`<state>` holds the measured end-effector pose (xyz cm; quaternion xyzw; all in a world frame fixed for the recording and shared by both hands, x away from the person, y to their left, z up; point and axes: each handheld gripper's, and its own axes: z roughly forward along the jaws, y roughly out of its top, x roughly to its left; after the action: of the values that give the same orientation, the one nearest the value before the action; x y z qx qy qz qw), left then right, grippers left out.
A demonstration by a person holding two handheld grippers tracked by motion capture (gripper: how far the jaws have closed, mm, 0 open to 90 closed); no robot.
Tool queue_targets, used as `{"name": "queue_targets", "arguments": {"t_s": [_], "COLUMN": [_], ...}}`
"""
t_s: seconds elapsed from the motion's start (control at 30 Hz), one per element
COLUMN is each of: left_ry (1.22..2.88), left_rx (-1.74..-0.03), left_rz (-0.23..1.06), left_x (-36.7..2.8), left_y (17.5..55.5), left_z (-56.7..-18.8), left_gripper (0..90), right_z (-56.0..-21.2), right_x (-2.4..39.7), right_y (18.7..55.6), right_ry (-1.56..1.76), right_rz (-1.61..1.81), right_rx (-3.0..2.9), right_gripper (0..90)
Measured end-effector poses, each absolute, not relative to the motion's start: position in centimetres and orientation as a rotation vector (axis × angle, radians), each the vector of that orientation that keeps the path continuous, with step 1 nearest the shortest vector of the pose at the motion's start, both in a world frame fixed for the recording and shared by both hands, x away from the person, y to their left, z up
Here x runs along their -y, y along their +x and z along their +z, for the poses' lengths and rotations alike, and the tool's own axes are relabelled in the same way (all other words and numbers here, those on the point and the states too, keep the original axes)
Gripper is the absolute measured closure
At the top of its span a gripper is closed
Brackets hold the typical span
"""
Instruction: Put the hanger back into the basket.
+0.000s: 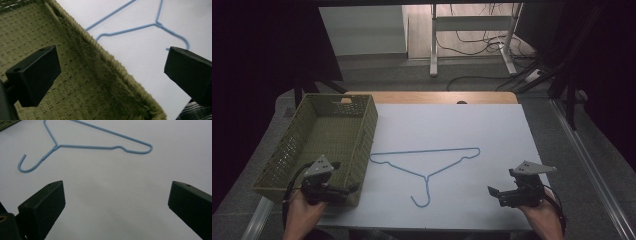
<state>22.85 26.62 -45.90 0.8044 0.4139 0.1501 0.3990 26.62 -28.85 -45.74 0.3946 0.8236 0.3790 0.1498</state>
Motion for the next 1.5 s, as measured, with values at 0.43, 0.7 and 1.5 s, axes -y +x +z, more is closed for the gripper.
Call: {"name": "queue_targets", "arguments": {"t_s": [0.43,0.7,1.5], "left_ry": [2.018,2.000,2.050], "left_rx": [-1.015,-1.003,-0.793], "left_rz": [0.353,0.331,0.254], "left_x": [-26.9,-26.8,-19.7], "left_y": [22.9,22.8,23.2], "left_z": [-45.8,-45.5,-43.9], "left_gripper": [0.2,0.0,0.0], "right_z": [-45.7,-45.8,-44.4], "right_x": [28.4,28.4,23.5], "right_y": [26.5,26.6,26.7], "right_ry": [1.118,1.131,0.994], "right_rz": [1.051,1.081,1.174], "right_rx": [-2.392,-2.403,-2.495], "right_gripper": [0.0,0.0,0.0]}}
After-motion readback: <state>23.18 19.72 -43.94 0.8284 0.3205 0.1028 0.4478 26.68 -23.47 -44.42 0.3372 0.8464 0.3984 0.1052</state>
